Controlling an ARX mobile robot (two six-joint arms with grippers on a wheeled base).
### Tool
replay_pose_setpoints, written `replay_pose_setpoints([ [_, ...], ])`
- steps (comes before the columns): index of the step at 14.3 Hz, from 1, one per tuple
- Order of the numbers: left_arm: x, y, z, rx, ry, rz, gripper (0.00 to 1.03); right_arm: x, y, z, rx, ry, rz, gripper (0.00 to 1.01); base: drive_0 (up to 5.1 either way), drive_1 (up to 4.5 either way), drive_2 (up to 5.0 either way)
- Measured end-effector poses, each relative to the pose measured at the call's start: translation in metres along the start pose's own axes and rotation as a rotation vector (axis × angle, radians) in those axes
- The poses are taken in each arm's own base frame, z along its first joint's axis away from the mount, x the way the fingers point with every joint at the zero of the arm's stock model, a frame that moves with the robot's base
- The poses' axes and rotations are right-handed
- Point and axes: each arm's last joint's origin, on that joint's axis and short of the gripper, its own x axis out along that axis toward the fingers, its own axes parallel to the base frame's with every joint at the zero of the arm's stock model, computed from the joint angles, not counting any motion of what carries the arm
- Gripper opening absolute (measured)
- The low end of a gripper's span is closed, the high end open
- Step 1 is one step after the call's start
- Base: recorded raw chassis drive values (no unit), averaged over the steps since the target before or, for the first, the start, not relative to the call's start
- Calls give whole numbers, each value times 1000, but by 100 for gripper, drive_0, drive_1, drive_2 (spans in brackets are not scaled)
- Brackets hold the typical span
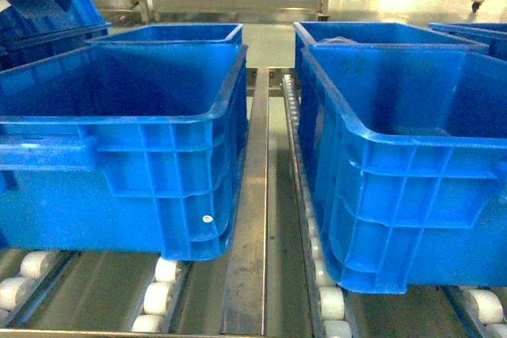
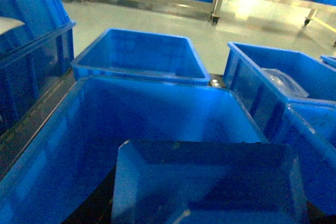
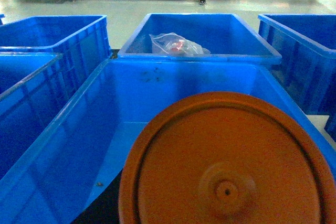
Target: Sort blue parts and orange caps into right shelf containers
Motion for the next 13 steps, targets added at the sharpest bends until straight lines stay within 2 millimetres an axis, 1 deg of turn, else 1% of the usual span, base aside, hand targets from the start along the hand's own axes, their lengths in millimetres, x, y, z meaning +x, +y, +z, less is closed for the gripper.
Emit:
replay_pose_setpoints([
  [1, 17, 1, -7, 0, 38, 10, 44, 14, 1, 2, 12, 4, -2, 44, 0, 0, 0],
  [2, 28, 3, -13, 0, 65, 20, 44, 22, 2, 4, 21, 9, -3, 44, 0, 0, 0],
  [3, 32, 7, -19, -2, 92, 36, 50, 27, 0, 3, 25, 19, -1, 44, 0, 0, 0],
  [4, 32, 9, -19, -2, 92, 46, 61, 28, 1, 3, 28, 19, 14, 45, 0, 0, 0],
  [6, 31, 10, -13, -4, 63, 37, 86, 29, 0, 3, 45, 20, 56, 70, 0, 0, 0],
  [7, 30, 11, -12, -3, 62, 37, 100, 29, 0, 4, 47, 19, 56, 85, 0, 0, 0],
  [8, 30, 11, -13, -3, 64, 36, 98, 29, 0, 4, 47, 18, 58, 96, 0, 0, 0],
  [9, 29, 11, -12, -4, 66, 27, 98, 29, 0, 4, 46, 19, 60, 99, 0, 0, 0],
  [10, 27, 10, -10, -4, 65, 23, 98, 29, 0, 4, 46, 19, 64, 97, 0, 0, 0],
  [12, 18, 9, 1, -1, 29, 18, 98, 27, 0, 7, 41, 11, 62, 98, 0, 0, 0],
  [13, 13, 7, 4, 8, 17, 24, 98, 24, -1, 9, 19, 18, 15, 98, 0, 0, 0],
])
